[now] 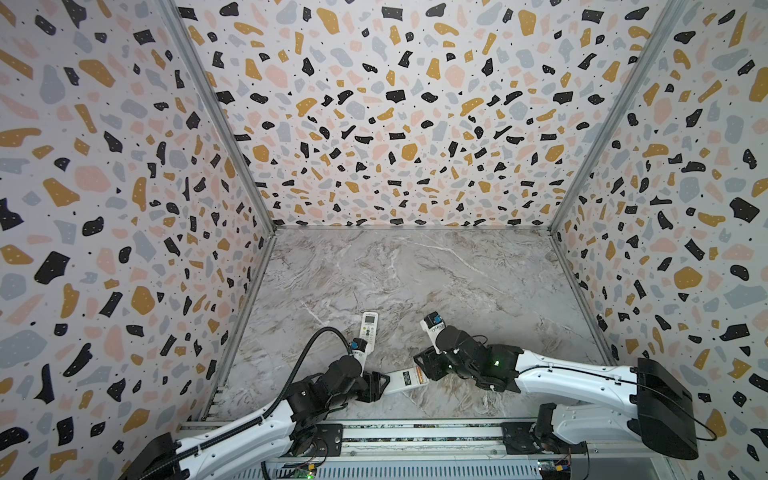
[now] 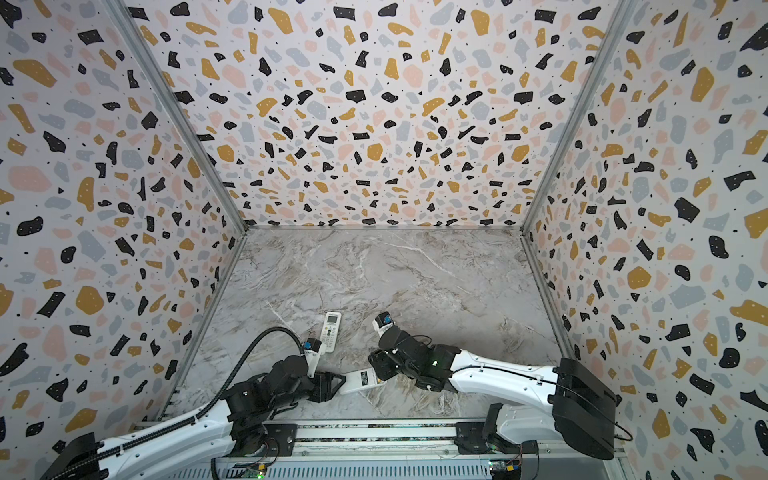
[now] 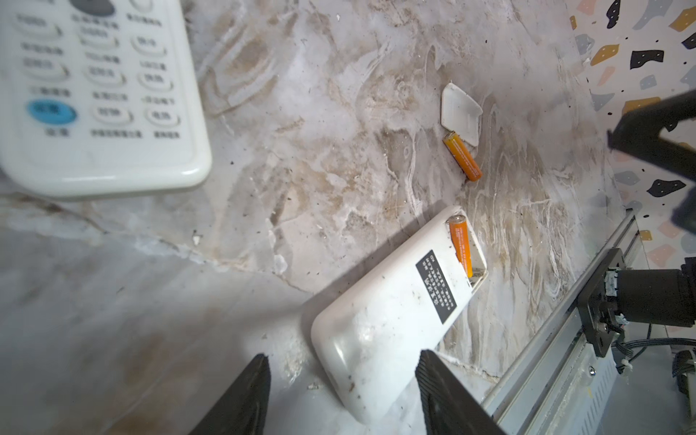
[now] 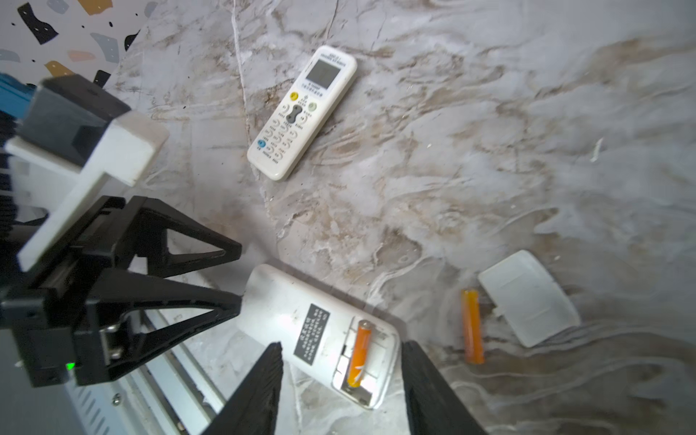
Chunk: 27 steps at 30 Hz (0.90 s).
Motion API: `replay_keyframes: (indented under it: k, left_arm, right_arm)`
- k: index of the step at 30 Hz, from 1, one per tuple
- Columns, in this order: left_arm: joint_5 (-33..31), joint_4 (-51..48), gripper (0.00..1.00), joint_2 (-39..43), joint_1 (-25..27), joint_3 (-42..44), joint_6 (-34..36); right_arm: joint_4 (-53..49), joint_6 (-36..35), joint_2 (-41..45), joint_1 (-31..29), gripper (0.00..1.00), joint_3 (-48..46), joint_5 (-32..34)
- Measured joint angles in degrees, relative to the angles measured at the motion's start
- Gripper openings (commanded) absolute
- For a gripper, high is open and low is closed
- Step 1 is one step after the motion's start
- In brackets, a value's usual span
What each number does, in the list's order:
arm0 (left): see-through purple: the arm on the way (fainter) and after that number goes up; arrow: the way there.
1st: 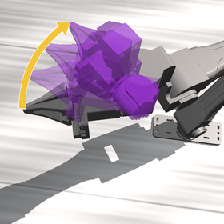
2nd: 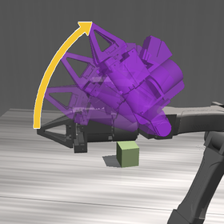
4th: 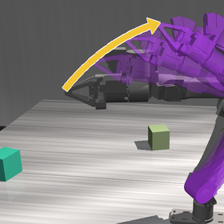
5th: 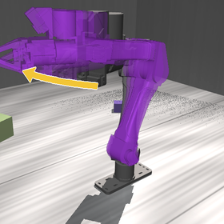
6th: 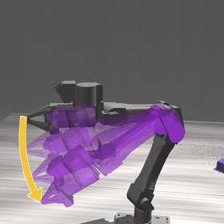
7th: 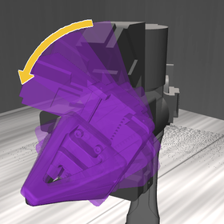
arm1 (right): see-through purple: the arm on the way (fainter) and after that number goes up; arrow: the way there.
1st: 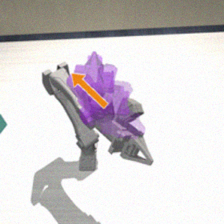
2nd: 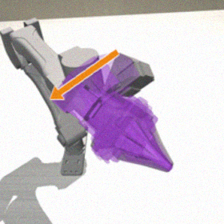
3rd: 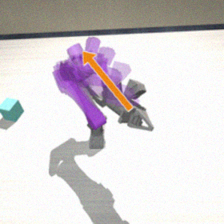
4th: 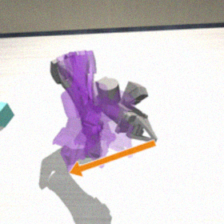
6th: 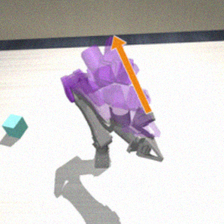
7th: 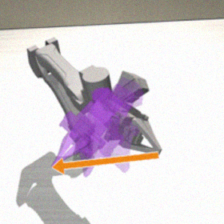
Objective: Load the batteries into the remote control
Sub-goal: 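Carry the battery with the right gripper over the remote's open compartment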
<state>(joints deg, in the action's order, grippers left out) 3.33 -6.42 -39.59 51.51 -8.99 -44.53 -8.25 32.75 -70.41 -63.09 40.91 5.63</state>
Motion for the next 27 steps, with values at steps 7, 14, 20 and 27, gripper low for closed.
replay_keyframes:
  k: [7,14,20,27]
  left_arm:
    - [1.4,-4.17,0.65,-1.27,0.26,-2.27,-0.09]
    - [2.14,-8.57,0.63,-1.53,0.74,-2.93,-1.14]
    - [3.39,-8.35,0.56,-1.81,0.74,-4.24,-1.97]
    - [5.84,-7.06,0.46,-4.07,0.74,-4.24,-2.69]
  right_arm:
    - [-2.62,-21.35,3.78,2.01,0.55,1.77,-3.15]
    - [-2.51,-46.9,4.52,3.65,0.53,1.73,-8.33]
    - [-2.93,-60.33,0.79,4.15,0.52,1.73,-11.69]
    - [-4.59,-68.37,-4.74,4.94,0.49,2.38,-17.0]
